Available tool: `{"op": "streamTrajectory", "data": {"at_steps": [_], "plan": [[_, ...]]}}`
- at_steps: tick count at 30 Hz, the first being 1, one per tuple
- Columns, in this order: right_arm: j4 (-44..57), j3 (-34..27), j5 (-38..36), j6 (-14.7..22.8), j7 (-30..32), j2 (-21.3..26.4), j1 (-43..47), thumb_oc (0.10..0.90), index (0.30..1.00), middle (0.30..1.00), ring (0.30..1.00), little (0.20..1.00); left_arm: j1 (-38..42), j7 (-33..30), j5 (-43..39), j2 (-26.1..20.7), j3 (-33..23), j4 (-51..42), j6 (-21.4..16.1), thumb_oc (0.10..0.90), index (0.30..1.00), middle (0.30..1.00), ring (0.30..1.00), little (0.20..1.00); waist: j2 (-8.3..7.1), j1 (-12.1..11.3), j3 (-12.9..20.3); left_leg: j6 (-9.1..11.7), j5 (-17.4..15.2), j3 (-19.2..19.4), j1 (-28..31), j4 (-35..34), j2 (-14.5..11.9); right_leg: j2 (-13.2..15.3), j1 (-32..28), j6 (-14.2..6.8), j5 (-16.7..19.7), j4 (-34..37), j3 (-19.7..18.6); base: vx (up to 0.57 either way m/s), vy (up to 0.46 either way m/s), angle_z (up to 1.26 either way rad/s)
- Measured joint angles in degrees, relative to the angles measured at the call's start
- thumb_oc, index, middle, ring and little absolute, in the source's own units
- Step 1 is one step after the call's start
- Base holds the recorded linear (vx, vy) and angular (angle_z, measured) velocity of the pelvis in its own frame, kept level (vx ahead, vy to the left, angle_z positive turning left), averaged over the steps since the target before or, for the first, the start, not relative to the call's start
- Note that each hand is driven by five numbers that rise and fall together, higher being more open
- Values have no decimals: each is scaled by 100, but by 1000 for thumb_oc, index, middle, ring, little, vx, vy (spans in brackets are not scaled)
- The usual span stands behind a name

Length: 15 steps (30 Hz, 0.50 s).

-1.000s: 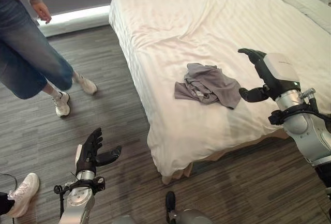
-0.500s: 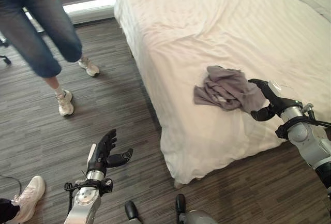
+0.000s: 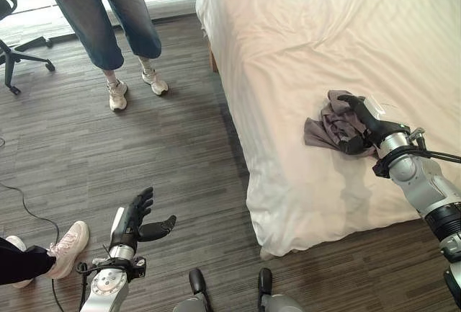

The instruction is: Pick up bed clothes into laundry basket.

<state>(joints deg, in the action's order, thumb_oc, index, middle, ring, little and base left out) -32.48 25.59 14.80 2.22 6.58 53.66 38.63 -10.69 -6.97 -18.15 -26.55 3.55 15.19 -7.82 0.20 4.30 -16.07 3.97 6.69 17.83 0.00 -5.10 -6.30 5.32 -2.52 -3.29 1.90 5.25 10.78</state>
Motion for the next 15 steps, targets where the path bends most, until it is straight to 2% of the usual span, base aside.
{"op": "streamTrajectory", "data": {"at_steps": [5, 11, 12, 14, 15], "plan": [[-292, 146, -1, -10, 4, 124, 234, 800, 900, 900, 900, 900, 5, 13, -29, 0, 27, -3, -69, 800, 900, 900, 900, 900, 334, -17, -3, -27, 37, 7, -118, 0, -14, -12, 123, 9, 26, -3, 3, -12, -81, -1], [-334, 261, -9, 12, 13, 190, 426, 800, 900, 900, 900, 900, 38, 26, -32, -141, 92, -25, -133, 800, 900, 900, 900, 900, 494, -6, -58, 19, 108, 7, -346, 3, -65, -77, 352, 46, 57, -3, -7, -74, -76, 0], [-554, 349, -11, 117, 23, 278, 739, 400, 300, 300, 300, 300, 165, 61, -31, -242, 102, -22, -135, 800, 900, 900, 900, 900, 610, -4, -126, -17, 225, 7, -600, 3, -74, -86, 589, 51, 138, -3, 10, -41, -52, 4], [-975, 396, -38, 144, 63, 351, 1140, 400, 300, 300, 300, 300, 339, 117, -37, -228, 107, -21, -155, 800, 900, 900, 900, 900, 827, -23, -267, -21, 259, -5, -713, 0, -84, -83, 686, 66, 198, -4, 46, -14, -38, 7], [-995, 395, -48, 113, 84, 384, 1175, 400, 300, 300, 300, 300, 344, 127, -37, -229, 106, -27, -181, 800, 900, 900, 900, 900, 888, -28, -296, -17, 262, -10, -717, 0, -83, -83, 687, 65, 203, -4, 56, -16, -41, 6]]}}
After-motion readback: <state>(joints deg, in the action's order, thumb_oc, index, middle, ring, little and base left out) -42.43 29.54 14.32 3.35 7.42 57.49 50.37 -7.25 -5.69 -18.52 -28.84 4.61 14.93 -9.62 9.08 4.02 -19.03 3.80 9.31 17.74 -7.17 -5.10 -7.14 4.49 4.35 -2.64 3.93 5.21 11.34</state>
